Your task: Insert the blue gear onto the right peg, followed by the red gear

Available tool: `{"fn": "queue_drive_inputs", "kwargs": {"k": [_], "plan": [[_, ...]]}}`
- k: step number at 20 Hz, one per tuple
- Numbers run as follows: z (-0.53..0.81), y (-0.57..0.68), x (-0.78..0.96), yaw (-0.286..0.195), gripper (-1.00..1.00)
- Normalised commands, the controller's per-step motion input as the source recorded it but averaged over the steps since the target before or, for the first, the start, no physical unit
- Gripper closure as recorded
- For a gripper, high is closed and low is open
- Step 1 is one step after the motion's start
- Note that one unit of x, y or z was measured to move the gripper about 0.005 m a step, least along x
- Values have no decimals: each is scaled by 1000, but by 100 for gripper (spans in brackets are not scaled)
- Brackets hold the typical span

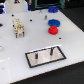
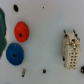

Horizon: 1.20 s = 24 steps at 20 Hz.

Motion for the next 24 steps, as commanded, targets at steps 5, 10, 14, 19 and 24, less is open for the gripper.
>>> {"fn": "queue_drive_inputs", "kwargs": {"k": [5,10,14,19,24], "plan": [[-127,560,-625,0,-100],[-141,600,-585,0,-100],[-184,582,-624,0,-100],[-263,570,-535,0,-100],[-387,453,-524,0,-100]]}}
